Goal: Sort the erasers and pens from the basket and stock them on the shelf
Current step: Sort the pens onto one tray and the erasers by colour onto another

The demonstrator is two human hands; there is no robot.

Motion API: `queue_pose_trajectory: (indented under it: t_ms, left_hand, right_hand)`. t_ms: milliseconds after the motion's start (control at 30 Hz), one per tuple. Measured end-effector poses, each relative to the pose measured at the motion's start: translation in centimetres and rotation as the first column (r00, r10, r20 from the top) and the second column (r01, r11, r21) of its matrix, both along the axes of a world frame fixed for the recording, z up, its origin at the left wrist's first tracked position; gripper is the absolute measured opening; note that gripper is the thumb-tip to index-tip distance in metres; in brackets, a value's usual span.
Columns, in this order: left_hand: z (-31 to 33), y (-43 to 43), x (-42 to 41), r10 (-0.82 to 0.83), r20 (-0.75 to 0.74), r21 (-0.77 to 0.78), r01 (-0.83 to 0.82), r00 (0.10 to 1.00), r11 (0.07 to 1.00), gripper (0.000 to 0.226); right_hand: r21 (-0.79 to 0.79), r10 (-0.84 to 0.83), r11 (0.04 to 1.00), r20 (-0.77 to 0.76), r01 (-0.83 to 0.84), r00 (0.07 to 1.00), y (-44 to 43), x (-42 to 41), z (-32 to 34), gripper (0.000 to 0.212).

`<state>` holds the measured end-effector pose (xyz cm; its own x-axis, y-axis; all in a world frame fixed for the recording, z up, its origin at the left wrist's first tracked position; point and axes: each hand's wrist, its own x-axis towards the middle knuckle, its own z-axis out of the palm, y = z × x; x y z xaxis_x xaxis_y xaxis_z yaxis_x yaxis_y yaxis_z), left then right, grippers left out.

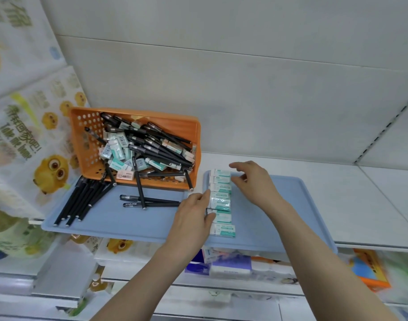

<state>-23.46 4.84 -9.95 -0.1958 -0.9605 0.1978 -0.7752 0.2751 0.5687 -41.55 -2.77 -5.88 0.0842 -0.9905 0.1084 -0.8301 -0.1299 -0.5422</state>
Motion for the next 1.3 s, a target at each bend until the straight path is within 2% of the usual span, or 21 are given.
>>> queue_pose_trajectory:
  t_ms: [67,167,467,600,700,800,967,1067,1133,1200,1300]
  left_hand:
    - [-0.1,-0.3,-0.1,0.009,0.015,-0.017,-0.009,1.000,1.000,0.057]
    - [-0.2,-0.7,-0.2,0.008,0.084,-0.040,-0.005,0.996,0.999,0.050]
    - [-0.2,-0.7,-0.4,-0.064,0.225,-0.062,0.079,0.972,0.995,0.046]
    - [-0.2,-0.8,-0.7,-0.028,0.215,-0.064,0.042,0.976,0.997,0.046]
    - [-0.2,-0.7,-0.9,-0.010,0.198,-0.079,0.026,0.980,0.997,0.046]
    - [-0.2,-0.5,-0.7,-0.008,0.184,-0.088,0.025,0.983,0.996,0.045]
    - [0.6,0.7,0.7,0.007,0.088,-0.110,0.002,0.996,0.994,0.031]
    - [1.6,1.4,3.1,0.079,0.031,-0.199,-0.071,0.996,0.977,0.017]
    - [2.5,1.3,5.6,0.145,-0.008,-0.273,-0.141,0.989,0.951,0.012]
    - [3.6,0.4,8.4,0.209,-0.018,-0.314,-0.204,0.978,0.927,0.015]
    - [5.2,-2.2,12.6,0.280,0.006,-0.323,-0.263,0.960,0.909,0.027]
  right_hand:
    - [0.052,0.046,0.998,-0.046,-0.043,0.998,-1.3,0.6,-0.3,0.041]
    - [0.106,0.089,0.991,-0.051,-0.083,0.995,-2.0,1.1,-0.8,0.035]
    - [0.090,0.130,0.988,-0.072,-0.123,0.989,-1.1,0.3,-0.9,0.033]
    - [0.058,0.031,0.998,-0.068,-0.027,0.997,-0.3,-0.4,-0.7,0.021]
    - [0.104,0.059,0.993,0.031,-0.062,0.998,0.4,-0.3,-0.7,0.015]
    - [0.093,0.082,0.992,0.024,-0.084,0.996,0.5,-0.1,-0.6,0.015]
    - [-0.078,0.040,0.996,-0.031,-0.042,0.999,0.1,0.2,0.3,0.015]
    - [-0.308,0.021,0.951,0.099,0.011,0.995,0.5,1.4,2.1,0.020]
    - [-0.420,0.077,0.908,0.196,0.013,0.978,1.3,3.0,3.5,0.022]
    - [-0.496,0.160,0.867,0.213,-0.034,0.964,2.2,5.1,4.7,0.020]
    - [-0.529,0.259,0.832,0.105,-0.167,0.960,2.5,8.8,5.4,0.021]
